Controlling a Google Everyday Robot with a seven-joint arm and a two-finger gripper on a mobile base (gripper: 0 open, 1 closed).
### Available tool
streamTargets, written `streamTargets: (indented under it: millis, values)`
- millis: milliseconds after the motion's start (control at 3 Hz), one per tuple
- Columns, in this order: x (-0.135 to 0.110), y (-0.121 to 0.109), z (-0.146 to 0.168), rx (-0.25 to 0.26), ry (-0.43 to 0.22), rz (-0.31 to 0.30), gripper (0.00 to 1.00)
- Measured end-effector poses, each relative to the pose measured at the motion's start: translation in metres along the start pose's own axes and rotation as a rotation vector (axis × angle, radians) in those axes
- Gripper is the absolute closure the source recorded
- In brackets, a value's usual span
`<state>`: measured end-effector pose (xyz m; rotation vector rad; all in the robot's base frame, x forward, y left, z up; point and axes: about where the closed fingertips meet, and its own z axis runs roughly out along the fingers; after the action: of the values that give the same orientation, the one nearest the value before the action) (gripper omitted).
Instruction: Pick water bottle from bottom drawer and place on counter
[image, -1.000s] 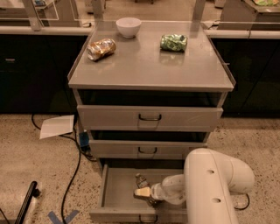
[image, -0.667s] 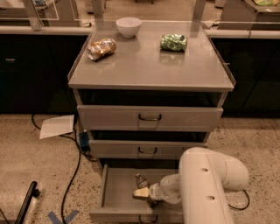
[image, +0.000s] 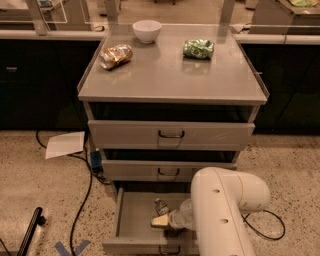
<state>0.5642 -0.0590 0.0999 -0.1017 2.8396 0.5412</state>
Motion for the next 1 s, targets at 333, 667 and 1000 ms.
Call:
streamTargets:
  millis: [333, 667, 1000]
  values:
    - [-0.0012, 0.0017, -0.0042, 0.000, 0.000, 0.000, 0.19]
    - [-0.0012, 0.0017, -0.0042, 0.000, 0.000, 0.000, 0.42]
    - [-0.0011, 0.0017, -0.0042, 0.000, 0.000, 0.000, 0.66]
